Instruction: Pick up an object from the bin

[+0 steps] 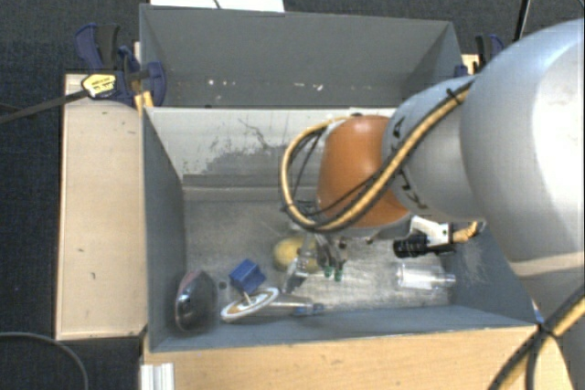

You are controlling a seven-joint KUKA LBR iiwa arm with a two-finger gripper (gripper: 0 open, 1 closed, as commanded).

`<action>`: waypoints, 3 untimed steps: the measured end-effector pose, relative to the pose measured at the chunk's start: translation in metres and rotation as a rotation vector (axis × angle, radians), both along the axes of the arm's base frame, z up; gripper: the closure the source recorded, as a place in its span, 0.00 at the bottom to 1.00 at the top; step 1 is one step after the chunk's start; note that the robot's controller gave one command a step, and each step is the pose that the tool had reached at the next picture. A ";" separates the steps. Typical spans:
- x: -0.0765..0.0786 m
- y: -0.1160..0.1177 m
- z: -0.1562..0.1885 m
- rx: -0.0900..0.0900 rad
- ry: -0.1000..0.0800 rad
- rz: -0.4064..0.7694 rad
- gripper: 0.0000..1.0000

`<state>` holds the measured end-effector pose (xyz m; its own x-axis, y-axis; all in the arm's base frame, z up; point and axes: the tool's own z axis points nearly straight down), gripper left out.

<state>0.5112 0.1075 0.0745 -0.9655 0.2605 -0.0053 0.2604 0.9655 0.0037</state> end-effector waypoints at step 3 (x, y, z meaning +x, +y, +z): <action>0.006 0.000 0.106 0.000 -0.001 0.002 1.00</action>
Offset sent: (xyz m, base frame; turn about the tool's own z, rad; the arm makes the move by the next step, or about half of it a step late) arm 0.0000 0.0000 0.0000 0.0000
